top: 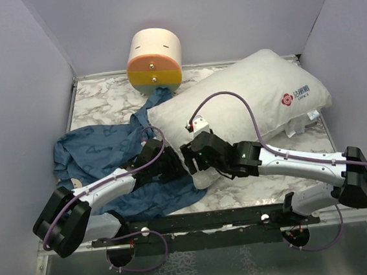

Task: Put the pillow into the pillowcase
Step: Stuff the pillow into the pillowcase.

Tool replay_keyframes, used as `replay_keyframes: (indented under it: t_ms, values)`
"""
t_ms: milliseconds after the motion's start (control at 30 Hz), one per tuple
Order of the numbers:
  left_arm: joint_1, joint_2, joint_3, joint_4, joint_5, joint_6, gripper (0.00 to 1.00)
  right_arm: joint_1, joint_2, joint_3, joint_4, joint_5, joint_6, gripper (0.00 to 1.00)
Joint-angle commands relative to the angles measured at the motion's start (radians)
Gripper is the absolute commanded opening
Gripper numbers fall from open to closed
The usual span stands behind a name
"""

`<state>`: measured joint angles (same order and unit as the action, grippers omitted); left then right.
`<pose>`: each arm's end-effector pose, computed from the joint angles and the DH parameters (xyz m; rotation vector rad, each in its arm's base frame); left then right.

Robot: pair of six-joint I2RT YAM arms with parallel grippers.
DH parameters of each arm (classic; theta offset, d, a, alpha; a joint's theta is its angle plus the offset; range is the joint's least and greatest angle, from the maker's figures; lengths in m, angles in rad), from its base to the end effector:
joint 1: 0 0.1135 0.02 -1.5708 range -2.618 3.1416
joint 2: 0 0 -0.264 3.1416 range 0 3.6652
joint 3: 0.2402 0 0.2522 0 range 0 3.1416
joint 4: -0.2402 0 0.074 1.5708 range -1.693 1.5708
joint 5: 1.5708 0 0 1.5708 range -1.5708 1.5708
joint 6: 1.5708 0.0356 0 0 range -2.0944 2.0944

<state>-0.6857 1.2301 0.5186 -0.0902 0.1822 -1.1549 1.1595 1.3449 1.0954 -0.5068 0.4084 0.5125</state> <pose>0.1757 -0.1521 0.1695 -0.5185 2.5891 -0.9958 0.1292 0.2608 0.2952 -0.5308 2.2231 0.4125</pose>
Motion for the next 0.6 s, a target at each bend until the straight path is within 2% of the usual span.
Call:
replay_keyframes:
  t_ms: [0, 167, 233, 400, 567]
  values:
    - [-0.009, 0.029, -0.012, 0.063, -0.017, -0.08, 0.59, -0.003, 0.042, 0.02, -0.089, 0.17, -0.034, 0.6]
    - [-0.015, 0.051, -0.006, 0.092, -0.009, -0.091, 0.59, -0.004, 0.051, 0.004, -0.006, 0.126, -0.07, 0.19]
    - [-0.017, 0.061, 0.006, 0.091, -0.005, -0.082, 0.6, -0.005, 0.03, 0.0, 0.039, 0.104, -0.094, 0.1]
    - [-0.021, 0.076, 0.007, 0.09, -0.001, -0.073, 0.6, -0.048, -0.045, 0.002, 0.142, 0.093, -0.156, 0.01]
    - [-0.021, 0.077, -0.003, 0.076, -0.03, -0.057, 0.6, -0.096, -0.075, 0.017, 0.18, 0.02, -0.191, 0.01]
